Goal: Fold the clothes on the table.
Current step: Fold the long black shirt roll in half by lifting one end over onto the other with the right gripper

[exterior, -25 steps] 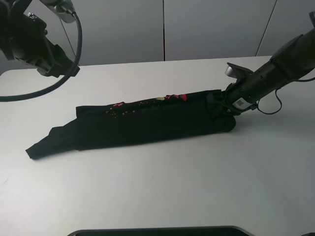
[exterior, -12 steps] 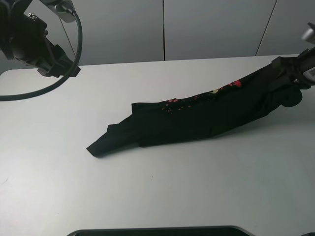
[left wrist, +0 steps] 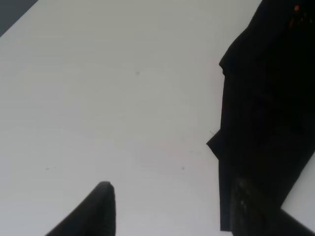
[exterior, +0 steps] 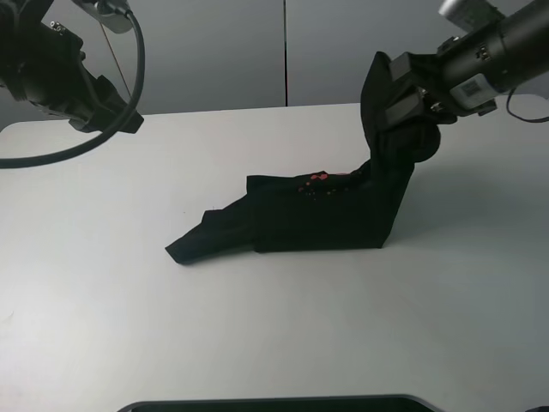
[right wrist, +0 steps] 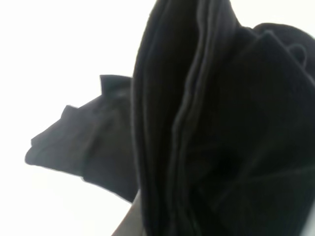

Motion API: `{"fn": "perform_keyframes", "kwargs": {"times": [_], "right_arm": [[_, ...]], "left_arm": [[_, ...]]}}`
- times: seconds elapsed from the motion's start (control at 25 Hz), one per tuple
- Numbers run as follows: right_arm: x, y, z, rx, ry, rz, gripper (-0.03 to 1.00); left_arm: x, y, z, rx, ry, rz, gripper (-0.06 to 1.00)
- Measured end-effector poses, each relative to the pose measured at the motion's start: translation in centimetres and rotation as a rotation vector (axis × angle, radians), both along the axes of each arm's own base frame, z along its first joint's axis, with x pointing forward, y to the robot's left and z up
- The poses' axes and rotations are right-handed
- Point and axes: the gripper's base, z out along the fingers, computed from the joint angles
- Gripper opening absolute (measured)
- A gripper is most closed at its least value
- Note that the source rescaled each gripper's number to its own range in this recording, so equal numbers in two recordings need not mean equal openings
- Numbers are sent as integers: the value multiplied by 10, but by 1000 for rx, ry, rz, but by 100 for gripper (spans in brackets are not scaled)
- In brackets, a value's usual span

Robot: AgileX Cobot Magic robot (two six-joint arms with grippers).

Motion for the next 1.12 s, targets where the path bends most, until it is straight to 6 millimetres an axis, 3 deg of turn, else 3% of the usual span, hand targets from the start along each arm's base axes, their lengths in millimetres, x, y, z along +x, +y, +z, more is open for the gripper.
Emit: {"fn": "perform_keyframes", "kwargs": {"times": [0.2,0.32,0.48,0.76,0.84,1.04,1.12], "right_arm": [[-3,65,-48,-32,58,73,9],[-5,88,-80,-66,89,62,9],[-6,100,-111,-66,160,20,9],[0,106,-113,14,124,-14,10],[2,108,-111,46,106,-18,19],[6,115,-105,147,77,-61,61],[6,117,-103,169,57,-47,69]], "left_arm": [[0,-1,0,-15,7,5,67],[0,-1,0,-16,8,6,66],[0,-1,0,-18,10,9,66],[-1,-2,1,-36,18,15,66],[-1,-2,1,-36,18,15,66],[-1,-2,1,-38,19,16,66],[-1,-2,1,-38,19,16,66]]}}
